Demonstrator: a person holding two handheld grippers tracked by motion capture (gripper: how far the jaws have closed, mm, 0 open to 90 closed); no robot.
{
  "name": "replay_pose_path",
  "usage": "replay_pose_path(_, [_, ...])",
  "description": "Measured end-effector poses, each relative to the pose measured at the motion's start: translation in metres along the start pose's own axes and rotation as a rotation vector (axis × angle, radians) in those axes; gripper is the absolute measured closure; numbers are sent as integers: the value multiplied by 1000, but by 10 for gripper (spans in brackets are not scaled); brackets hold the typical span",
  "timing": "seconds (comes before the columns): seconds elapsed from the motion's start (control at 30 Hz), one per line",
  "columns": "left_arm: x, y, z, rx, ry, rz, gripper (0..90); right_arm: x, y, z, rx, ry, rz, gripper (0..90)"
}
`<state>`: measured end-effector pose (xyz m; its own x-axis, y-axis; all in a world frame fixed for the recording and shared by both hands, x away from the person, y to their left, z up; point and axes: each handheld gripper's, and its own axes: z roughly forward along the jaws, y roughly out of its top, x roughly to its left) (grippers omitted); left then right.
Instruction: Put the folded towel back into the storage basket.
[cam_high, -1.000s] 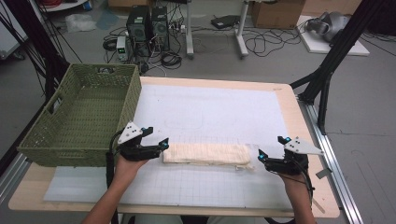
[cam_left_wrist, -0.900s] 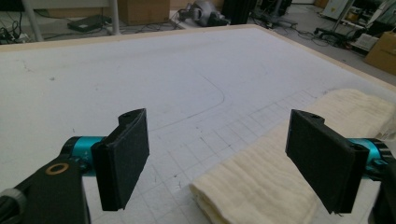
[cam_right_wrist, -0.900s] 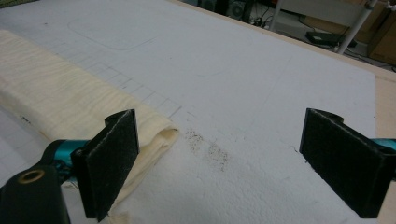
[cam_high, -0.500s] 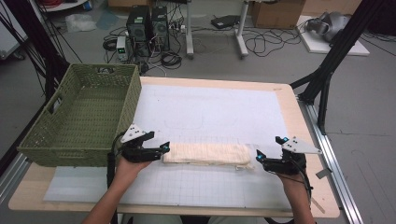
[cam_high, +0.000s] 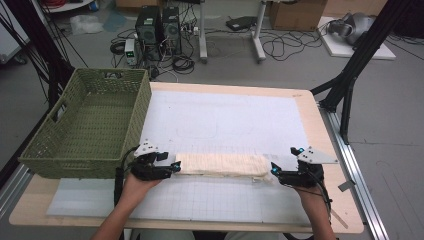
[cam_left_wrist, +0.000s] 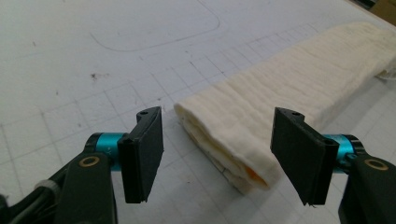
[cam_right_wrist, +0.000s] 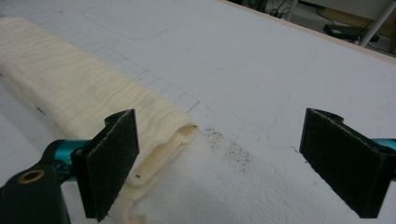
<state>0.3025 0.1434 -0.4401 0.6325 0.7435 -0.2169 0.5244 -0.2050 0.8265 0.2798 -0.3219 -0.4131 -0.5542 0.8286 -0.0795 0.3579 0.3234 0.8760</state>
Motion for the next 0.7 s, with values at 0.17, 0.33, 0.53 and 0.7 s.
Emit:
replay_pose_path(0.17, [-5, -5, 6, 42, -13, 23, 402, 1, 1, 3, 2, 11, -4, 111])
replay_pose_path(0.33, [-11, -7, 13, 84, -5, 59, 477, 3, 1, 5, 9, 28, -18, 111])
replay_pose_path(0.53, [-21, -7, 16, 112, 47, 124, 501, 4, 1, 5, 13, 39, -19, 111])
replay_pose_path(0.7, [-25, -7, 16, 120, 42, 126, 593, 5, 1, 6, 18, 46, -16, 111])
